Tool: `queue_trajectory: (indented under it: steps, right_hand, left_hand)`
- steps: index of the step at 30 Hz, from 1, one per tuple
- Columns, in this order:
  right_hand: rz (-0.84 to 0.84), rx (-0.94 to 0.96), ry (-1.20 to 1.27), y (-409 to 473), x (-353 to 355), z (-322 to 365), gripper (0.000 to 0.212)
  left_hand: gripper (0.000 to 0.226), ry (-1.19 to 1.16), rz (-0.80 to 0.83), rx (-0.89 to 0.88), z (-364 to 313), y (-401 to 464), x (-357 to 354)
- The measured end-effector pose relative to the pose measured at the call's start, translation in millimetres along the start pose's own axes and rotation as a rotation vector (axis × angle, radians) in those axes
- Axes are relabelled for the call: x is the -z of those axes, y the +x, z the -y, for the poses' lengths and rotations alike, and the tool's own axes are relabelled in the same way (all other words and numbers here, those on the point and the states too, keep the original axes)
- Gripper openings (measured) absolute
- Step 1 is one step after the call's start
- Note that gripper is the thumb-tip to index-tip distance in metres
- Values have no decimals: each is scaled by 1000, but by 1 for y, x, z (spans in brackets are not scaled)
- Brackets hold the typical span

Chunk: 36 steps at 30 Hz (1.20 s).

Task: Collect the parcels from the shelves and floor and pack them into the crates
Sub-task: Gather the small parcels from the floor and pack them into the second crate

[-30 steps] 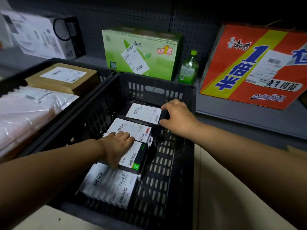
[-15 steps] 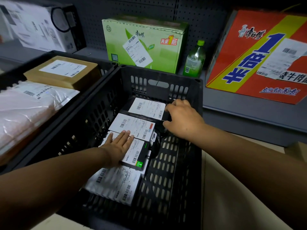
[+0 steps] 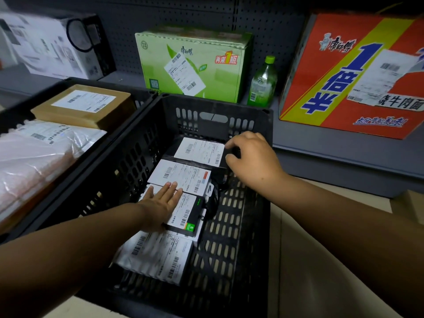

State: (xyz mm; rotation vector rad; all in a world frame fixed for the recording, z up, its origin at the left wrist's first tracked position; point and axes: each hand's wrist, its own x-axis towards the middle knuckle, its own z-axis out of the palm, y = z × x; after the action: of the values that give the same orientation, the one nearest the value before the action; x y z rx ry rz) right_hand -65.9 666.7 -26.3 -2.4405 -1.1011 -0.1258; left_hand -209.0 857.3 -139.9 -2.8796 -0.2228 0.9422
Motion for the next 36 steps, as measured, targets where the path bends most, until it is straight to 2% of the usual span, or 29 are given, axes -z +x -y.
queue_trajectory:
  steps: [2, 4, 10, 13, 20, 24, 31, 36]
  right_hand:
    - [-63, 11, 38, -9, 14, -8, 26]
    - [-87, 33, 12, -21, 33, -23, 26]
    - [-28, 40, -240, -80, 94, -91, 25]
    - [36, -8, -368, -122, 127, -135, 25]
    - [10, -328, -525, -240, 210, -248, 23]
    - [11, -566, -588, -314, 254, -311, 23]
    - [-51, -952, -517, -438, 305, -400, 27]
    - [88, -1246, -425, -516, 289, -444, 35]
  left_hand:
    - [120, -70, -23, -17, 3, -3, 12]
    - [120, -148, -145, -39, 3, -7, 31]
    - [73, -329, -865, -242, -61, -21, 135]
    - [64, -242, -1014, -419, -121, -24, 184]
    - [65, -97, -953, -745, -297, -19, 241]
    - [67, 2, -996, -902, -396, -19, 259]
    - [73, -104, -889, -980, -540, -12, 256]
    - [73, -93, -740, -1005, -599, 2, 219]
